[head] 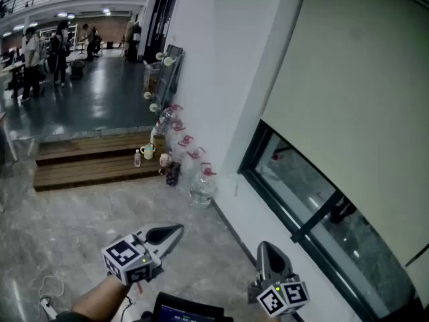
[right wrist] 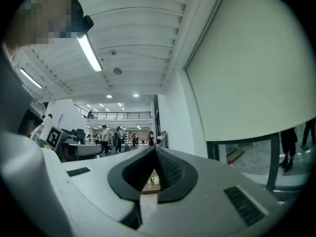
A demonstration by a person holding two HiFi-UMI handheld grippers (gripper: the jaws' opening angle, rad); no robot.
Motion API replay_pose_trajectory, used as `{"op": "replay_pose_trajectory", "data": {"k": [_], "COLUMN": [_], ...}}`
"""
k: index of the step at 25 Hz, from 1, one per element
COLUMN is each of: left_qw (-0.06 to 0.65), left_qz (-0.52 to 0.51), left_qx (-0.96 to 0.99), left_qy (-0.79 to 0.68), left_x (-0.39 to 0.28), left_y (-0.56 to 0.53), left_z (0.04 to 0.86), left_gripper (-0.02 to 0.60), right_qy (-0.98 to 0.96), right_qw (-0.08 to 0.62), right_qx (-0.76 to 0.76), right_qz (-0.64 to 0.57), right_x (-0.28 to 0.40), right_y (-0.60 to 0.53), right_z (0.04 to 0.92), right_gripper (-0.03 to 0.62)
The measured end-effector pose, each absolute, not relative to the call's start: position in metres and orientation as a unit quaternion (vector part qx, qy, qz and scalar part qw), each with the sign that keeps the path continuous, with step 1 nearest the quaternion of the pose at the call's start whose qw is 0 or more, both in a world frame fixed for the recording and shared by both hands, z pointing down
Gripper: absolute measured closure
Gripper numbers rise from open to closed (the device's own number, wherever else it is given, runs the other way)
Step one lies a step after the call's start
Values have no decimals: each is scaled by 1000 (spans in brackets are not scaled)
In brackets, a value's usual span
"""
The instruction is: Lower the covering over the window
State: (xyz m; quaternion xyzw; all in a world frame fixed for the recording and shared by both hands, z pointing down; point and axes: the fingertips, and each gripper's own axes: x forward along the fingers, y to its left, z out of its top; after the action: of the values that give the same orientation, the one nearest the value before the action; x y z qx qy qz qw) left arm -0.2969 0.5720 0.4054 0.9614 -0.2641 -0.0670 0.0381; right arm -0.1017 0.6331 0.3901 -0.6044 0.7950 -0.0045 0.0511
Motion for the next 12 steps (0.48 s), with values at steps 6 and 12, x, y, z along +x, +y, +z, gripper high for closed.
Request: {"op": "replay_pose_trajectory", "data": {"k": [6,12], "left_qw": [38,66], "left_qz": [-82,-99], "left_qx": [966,970], "left_qy": [-243,-214], "left_x": [-295,-294], "left_y": [569,571], "left_z": [411,402], "left_gripper": [586,586], "right_qy": [799,802], "right_qw": [48,53], "right_qx": [-600,-595], "right_qz": [-5,-7], "right_x": [-105,-113], "right_y": [628,626], "right_z": [392,389], "right_gripper": [594,594]}}
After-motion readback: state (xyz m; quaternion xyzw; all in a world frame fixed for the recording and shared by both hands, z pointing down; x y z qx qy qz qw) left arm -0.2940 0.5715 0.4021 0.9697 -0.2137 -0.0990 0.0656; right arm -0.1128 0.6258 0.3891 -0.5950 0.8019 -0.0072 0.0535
